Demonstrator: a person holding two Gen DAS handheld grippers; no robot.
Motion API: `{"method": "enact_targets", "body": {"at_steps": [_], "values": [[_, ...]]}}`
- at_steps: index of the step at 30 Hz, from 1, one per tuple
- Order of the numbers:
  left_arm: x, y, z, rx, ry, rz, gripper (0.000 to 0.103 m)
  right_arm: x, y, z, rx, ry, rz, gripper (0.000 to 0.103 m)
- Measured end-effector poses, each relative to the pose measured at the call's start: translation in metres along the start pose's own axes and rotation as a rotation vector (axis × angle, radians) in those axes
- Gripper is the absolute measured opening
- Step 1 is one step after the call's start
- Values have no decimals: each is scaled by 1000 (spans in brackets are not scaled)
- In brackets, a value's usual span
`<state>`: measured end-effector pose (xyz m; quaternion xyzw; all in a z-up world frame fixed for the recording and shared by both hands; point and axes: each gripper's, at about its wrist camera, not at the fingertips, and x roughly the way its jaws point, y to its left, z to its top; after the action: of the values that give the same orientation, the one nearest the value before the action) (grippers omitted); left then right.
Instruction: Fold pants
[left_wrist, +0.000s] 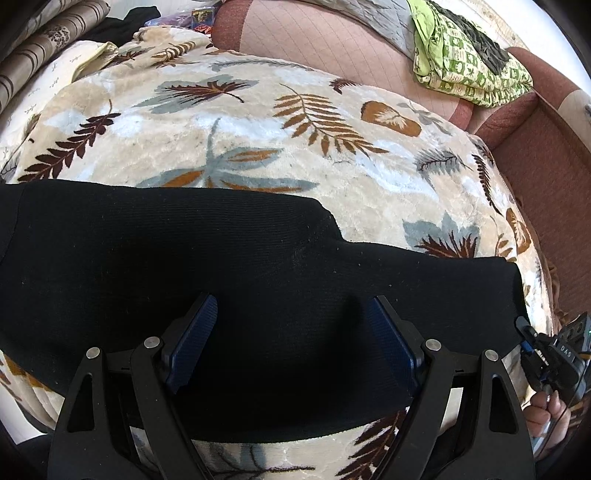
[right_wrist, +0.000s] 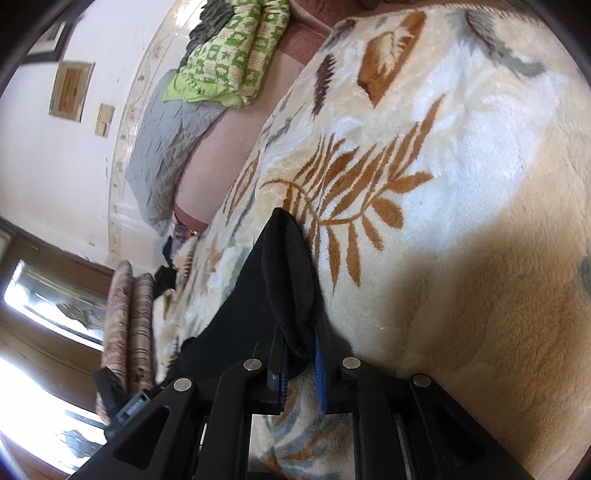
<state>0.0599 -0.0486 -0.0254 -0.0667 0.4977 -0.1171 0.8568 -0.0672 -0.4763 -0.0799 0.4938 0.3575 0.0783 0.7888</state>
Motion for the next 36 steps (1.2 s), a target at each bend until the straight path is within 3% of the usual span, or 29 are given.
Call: {"method": "enact_targets", "body": {"at_steps": [5,8,11,14,19,23,27,33,36], "values": [[-1,1,1,9,0,-12,84,1,2,4,7,31,-12,8],[-23,24,7,-51,-77,-51,84,-3,20,2,-39,-3,-54,8],[-55,58,16,-102,-214,60,84,-11,45,2,-80,-45,-37,8],[-79,90,27,-138,-269,120,84,-7,81,-3,-158,-43,6,8],[-97,123,45,-146,-334,174,84,28,145,-31,-262,77,130,8],[-79,141,41,-244,-272,146,84,75,194,-62,-335,204,173,8],[-72,141,41,-259,-245,108,84,131,234,-101,-471,329,157,8],[-73,135,41,-234,-254,90,84,187,235,-144,-575,440,20,8],[-71,125,43,-208,-255,46,84,190,226,-155,-619,409,14,8]]}}
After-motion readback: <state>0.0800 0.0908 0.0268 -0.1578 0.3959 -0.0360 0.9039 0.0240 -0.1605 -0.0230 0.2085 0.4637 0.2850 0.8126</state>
